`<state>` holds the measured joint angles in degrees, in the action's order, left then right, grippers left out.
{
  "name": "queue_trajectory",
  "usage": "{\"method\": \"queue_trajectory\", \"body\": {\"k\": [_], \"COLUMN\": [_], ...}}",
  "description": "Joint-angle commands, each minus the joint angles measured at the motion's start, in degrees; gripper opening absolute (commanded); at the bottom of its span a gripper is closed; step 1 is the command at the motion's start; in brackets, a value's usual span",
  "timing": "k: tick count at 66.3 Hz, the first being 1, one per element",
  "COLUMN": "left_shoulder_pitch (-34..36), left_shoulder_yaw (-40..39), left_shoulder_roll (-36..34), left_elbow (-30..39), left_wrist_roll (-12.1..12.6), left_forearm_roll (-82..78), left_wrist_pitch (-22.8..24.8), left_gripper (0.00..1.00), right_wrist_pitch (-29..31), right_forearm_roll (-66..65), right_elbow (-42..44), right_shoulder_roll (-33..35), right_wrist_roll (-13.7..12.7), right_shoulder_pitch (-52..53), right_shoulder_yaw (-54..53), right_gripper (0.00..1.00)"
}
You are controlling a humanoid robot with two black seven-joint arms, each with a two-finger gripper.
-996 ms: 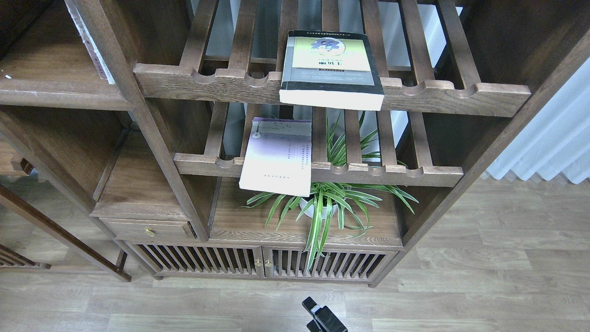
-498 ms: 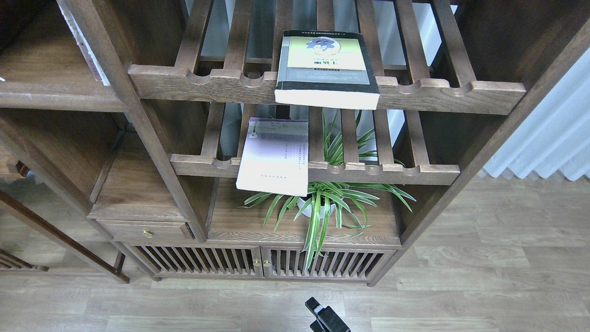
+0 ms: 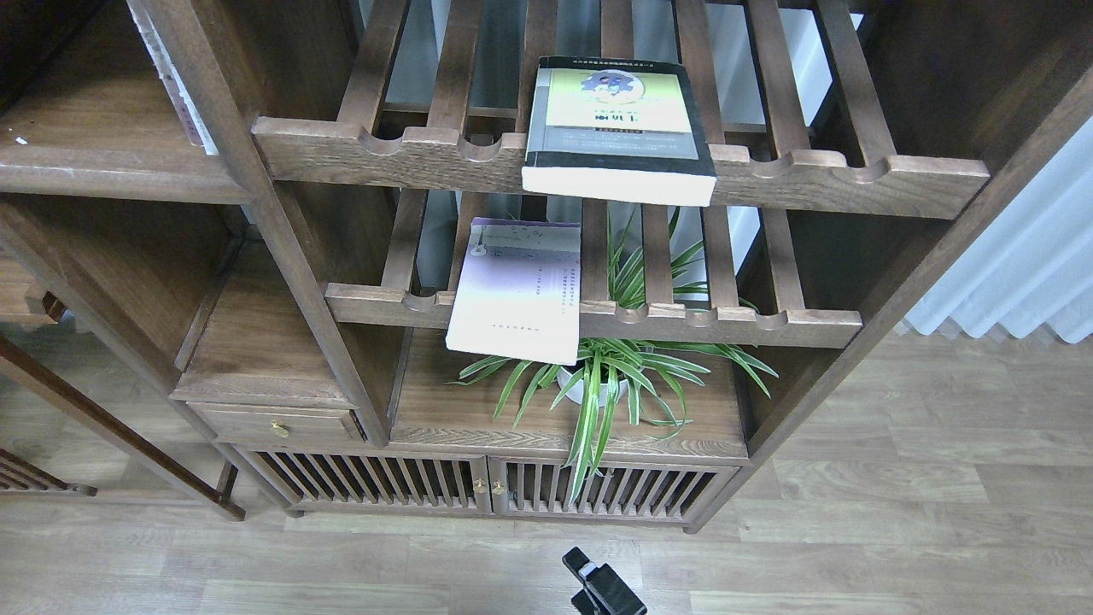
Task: Organize books on shelf
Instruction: 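Carry the red book with the left gripper into the side compartment, then withdraw the left gripper and bring the right gripper forward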
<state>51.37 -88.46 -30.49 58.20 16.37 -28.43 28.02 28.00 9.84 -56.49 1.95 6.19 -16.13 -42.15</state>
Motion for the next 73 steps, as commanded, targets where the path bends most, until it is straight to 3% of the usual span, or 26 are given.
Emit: {"method": "queue_trajectory", "body": {"k": [1,13,18,23,27,38,55,73], "left_shoulder_pitch": [-0.6,-0.5,-0.6,-0.6,-0.6,-1.2,-5.9,-22.7], "left_shoulder_yaw": [1.0,3.0,3.1,2.5,2.3,2.2,-2.6,-11.3], "left_shoulder_roll": [0.2,-0.8,-1.2,-1.2,-2.3,-3.7,-3.8,-3.2], "left_elbow": [-1.0,-0.9,-0.9,-0.9,-0.7,-0.4,3.3,15.5], "left_wrist_roll": [0.5,0.6,0.6,0.6,0.6,0.5,0.4,0.5], "left_forearm_roll": [0.0,-0.1,-0.1,-0.1,-0.1,0.6,0.9,4.3], "left_wrist_pitch": [0.0,0.0,0.0,0.0,0.0,0.0,0.0,0.0], "left_gripper": [0.06,0.09,0.22,0.43,0.53,0.72,0.74,0.75], "right_wrist_pitch": [0.0,0.0,0.0,0.0,0.0,0.0,0.0,0.0], "right_forearm_roll": [0.0,0.0,0.0,0.0,0.0,0.0,0.4,1.3], "right_elbow": [0.0,0.0,0.0,0.1,0.1,0.1,0.1,0.5], "right_shoulder_roll": [0.0,0.0,0.0,0.0,0.0,-0.1,-0.2,-0.7], "right_wrist_roll": [0.0,0.0,0.0,0.0,0.0,0.0,0.3,0.7], "right_shoulder_pitch": [0.0,0.0,0.0,0.0,0.1,0.7,0.7,1.5], "right_shoulder_yaw": [0.1,0.0,0.1,0.1,0.0,0.0,0.0,-0.5], "right_gripper": [0.99,0.99,0.99,0.99,0.99,0.99,0.99,0.99]}}
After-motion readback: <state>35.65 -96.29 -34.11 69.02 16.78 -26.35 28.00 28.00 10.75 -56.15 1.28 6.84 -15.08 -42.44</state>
